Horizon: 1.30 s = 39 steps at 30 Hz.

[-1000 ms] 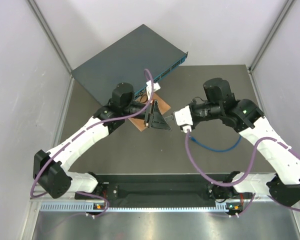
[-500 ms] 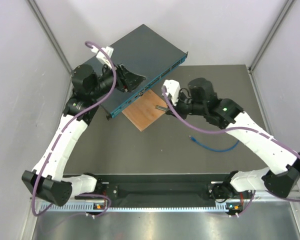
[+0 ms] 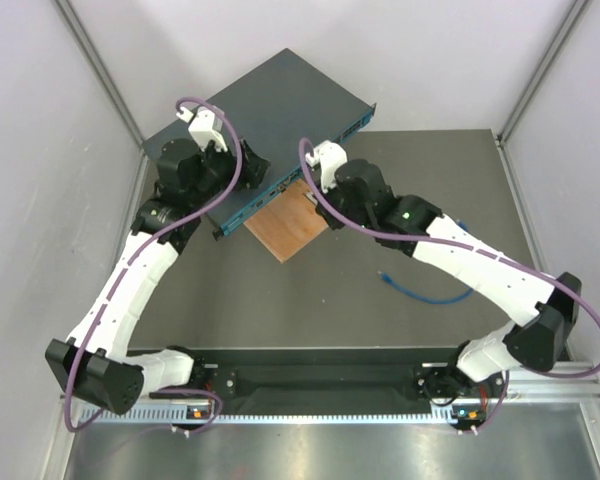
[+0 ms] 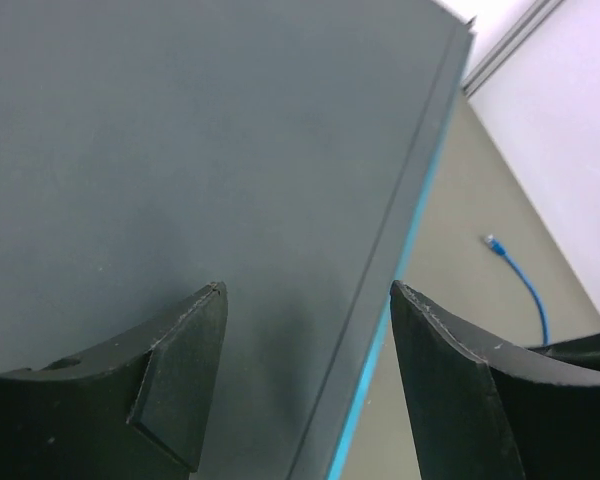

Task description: Insert the plug into the switch port

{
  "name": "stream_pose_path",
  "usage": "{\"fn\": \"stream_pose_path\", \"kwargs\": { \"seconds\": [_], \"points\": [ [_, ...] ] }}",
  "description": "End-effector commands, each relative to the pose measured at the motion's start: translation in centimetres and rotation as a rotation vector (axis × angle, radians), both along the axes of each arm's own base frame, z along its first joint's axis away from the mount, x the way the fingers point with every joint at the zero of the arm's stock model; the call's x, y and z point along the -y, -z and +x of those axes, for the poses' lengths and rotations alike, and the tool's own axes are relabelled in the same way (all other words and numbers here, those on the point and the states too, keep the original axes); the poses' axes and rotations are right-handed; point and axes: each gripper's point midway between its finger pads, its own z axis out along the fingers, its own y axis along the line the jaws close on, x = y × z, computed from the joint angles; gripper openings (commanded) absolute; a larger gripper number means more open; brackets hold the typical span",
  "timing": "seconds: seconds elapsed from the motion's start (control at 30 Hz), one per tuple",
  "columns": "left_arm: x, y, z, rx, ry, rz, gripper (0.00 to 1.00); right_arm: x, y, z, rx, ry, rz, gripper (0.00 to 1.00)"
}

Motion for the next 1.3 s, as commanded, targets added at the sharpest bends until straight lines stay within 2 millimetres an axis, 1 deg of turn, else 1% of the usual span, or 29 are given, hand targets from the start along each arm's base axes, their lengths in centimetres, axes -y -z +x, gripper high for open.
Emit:
{"fn": "stream_pose_path", "kwargs": {
  "seconds": [0.0,0.03,0.07,0.1,0.13,0.17,0.23,0.27,0.4,0.57,0.7,0.83,1.17,1.27],
  "points": [
    [-0.4,0.4,0.6,-0.014,-0.034,0.005,0.71,-2.0,-5.4,1.8,0.099,0.082,0.152,0.0],
    [-0.4,0.5,0.7,-0.023,-0.043,0.0,0.71,-2.6,-5.0,2.1,0.089,0.079,0.147,0.0],
    [-0.4,0.6,0.8,-0.025,-0.046,-0.004,0.71,-3.0,-5.6,2.2,0.095,0.077,0.158,0.0],
    [-0.4,0.7,0.9,-0.029,-0.048,-0.006,0.71,-3.3,-5.6,2.3,0.091,0.075,0.165,0.0],
    [-0.3,0.6,1.0,-0.028,-0.045,-0.013,0.71,-3.6,-5.0,2.5,0.075,0.074,0.152,0.0],
    [-0.2,0.5,1.0,-0.026,-0.04,-0.016,0.71,-3.9,-5.4,2.5,0.076,0.073,0.16,0.0],
    [-0.2,0.2,1.1,-0.024,-0.043,-0.026,0.71,-4.4,-4.9,2.7,0.061,0.074,0.159,0.0],
    [-0.1,0.2,1.1,-0.024,-0.042,-0.026,0.71,-4.5,-5.1,2.6,0.061,0.074,0.159,0.0],
    [0.0,-0.3,1.0,-0.013,-0.034,-0.032,0.71,-4.6,-4.7,2.6,0.035,0.088,0.163,0.0],
    [0.2,-0.5,1.0,-0.01,-0.026,-0.044,0.71,-4.2,-3.1,1.7,-0.002,0.08,0.145,0.0],
    [0.5,-0.6,1.0,-0.01,-0.016,-0.055,0.71,-4.3,-2.8,1.9,0.003,0.077,0.13,0.0],
    [0.6,-0.7,1.0,-0.011,-0.01,-0.066,0.71,-4.8,-3.2,2.2,0.007,0.078,0.141,0.0],
    [0.8,-0.8,1.0,-0.006,-0.001,-0.066,0.71,-5.1,-1.9,2.2,-0.02,0.077,0.115,0.0],
    [0.8,-0.6,1.0,-0.011,0.001,-0.066,0.71,-5.1,-2.4,2.3,-0.01,0.077,0.122,0.0]
  ]
}}
